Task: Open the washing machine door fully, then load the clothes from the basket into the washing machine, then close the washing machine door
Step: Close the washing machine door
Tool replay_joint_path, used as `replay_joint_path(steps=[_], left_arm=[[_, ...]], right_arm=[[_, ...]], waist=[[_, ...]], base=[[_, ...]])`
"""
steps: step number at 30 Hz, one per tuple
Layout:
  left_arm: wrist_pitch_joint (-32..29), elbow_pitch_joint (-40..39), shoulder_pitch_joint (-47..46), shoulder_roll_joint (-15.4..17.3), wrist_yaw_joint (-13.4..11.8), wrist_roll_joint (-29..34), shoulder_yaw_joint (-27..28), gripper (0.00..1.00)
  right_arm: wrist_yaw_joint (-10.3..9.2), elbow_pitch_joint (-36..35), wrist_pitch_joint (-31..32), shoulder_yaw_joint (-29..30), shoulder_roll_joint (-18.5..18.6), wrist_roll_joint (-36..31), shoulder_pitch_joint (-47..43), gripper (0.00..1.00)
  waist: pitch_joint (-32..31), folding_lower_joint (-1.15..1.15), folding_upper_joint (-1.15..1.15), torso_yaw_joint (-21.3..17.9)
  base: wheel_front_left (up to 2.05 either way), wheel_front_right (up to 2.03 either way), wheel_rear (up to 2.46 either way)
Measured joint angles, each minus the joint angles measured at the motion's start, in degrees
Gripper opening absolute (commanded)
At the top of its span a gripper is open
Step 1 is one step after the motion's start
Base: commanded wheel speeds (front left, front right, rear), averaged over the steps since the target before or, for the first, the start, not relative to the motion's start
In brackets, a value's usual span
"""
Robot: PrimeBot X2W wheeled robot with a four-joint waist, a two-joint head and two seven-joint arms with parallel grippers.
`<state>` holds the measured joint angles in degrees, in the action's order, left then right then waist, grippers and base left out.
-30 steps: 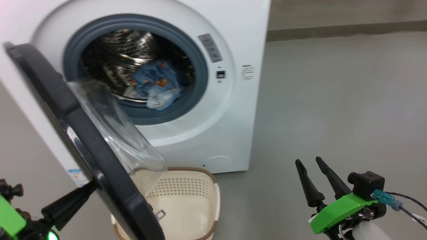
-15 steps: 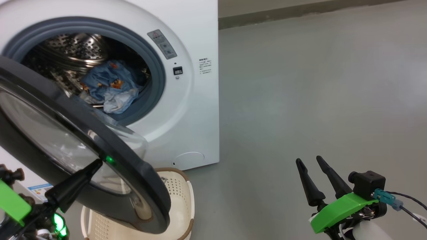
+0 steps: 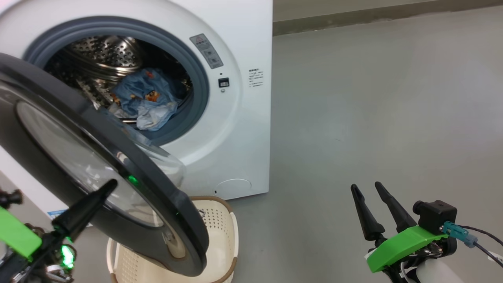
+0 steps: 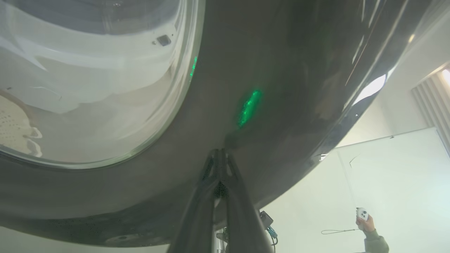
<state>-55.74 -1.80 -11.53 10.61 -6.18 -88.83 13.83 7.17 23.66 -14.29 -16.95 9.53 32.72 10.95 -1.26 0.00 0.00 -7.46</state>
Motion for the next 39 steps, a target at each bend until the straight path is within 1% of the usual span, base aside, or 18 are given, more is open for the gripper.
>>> replay_joint_path(steps=[1,2,3,4,10,12,15,18,20,23,27,30,35,39], left_arm=[[0.55,-0.03,0.02,0.66,0.86,0.96,-0.01,0.11],[1.18,-0.12,0.02,1.19,1.78,2.03,0.03,0.42],[1.98,-0.21,0.05,1.54,2.71,3.25,0.05,0.83],[2.66,-0.24,0.06,1.81,3.68,4.27,0.00,1.00],[9.12,-0.38,1.15,2.87,8.66,11.99,0.15,1.00],[12.09,-0.35,2.85,3.22,10.31,16.25,-0.09,1.00],[18.11,-0.18,5.50,3.99,11.91,23.30,-0.67,1.00],[25.26,0.03,6.98,4.10,12.76,29.83,-1.48,1.00],[30.22,0.24,8.17,4.38,12.82,35.06,-2.88,1.00],[36.80,1.00,9.79,4.22,13.21,39.76,-4.98,1.00],[44.76,2.45,10.84,2.12,13.27,42.35,-7.13,1.00],[50.49,4.37,11.58,2.22,13.28,47.17,-8.04,1.00],[56.69,8.09,12.15,1.93,13.08,53.01,-9.70,1.00],[60.41,10.03,12.15,1.93,11.70,57.27,-10.74,1.00]], right_arm=[[0.00,0.00,0.00,0.18,0.01,0.00,0.00,1.00],[0.00,0.00,0.00,0.26,0.08,0.00,0.00,1.00],[0.00,-0.01,0.00,0.30,0.10,0.00,0.00,1.00],[0.00,-0.02,0.00,0.33,0.11,0.00,0.00,1.00],[0.00,-0.20,0.00,0.51,0.24,-0.01,0.00,1.00],[0.00,-0.27,0.00,0.52,0.33,-0.01,0.00,1.00],[0.00,-0.43,0.00,0.51,0.51,-0.01,0.00,1.00],[0.00,-0.58,0.00,0.52,0.86,-0.01,0.00,1.00],[0.00,-0.65,0.00,0.53,1.12,-0.01,0.00,1.00],[0.00,-0.75,0.00,0.56,1.30,-0.01,0.00,1.00],[0.00,-0.78,0.00,0.56,1.45,-0.01,0.00,1.00],[0.00,-0.78,0.00,0.52,1.69,-0.02,0.00,1.00],[0.00,-0.78,0.00,0.43,2.02,-0.01,0.00,1.00],[0.00,-0.78,0.00,0.23,2.12,-0.01,0.01,1.00]], waist=[[-0.06,0.00,0.00,0.30],[-0.12,0.00,0.00,0.58],[-0.20,0.00,0.00,0.87],[-0.26,0.00,0.00,1.15],[-0.68,0.00,0.00,2.33],[-0.76,0.00,0.00,2.48],[-0.77,0.00,0.00,2.46],[-0.84,0.00,0.00,2.32],[-0.90,0.00,0.00,2.19],[-1.00,0.00,0.00,2.12],[-1.16,0.00,0.00,2.13],[-1.18,0.00,0.00,2.09],[-1.25,0.00,0.00,1.97],[-1.31,0.00,0.00,1.69]], base=[[0.00,0.00,0.00],[0.00,0.00,0.00],[0.00,0.00,0.00],[0.00,0.00,0.00],[0.00,0.00,0.00],[0.00,0.00,0.00],[0.00,0.00,0.00],[0.00,0.00,0.00],[0.00,0.00,0.00],[0.00,0.00,0.00],[0.00,0.00,0.00],[0.00,0.00,0.00],[0.00,0.00,0.00],[0.00,0.00,0.00]])
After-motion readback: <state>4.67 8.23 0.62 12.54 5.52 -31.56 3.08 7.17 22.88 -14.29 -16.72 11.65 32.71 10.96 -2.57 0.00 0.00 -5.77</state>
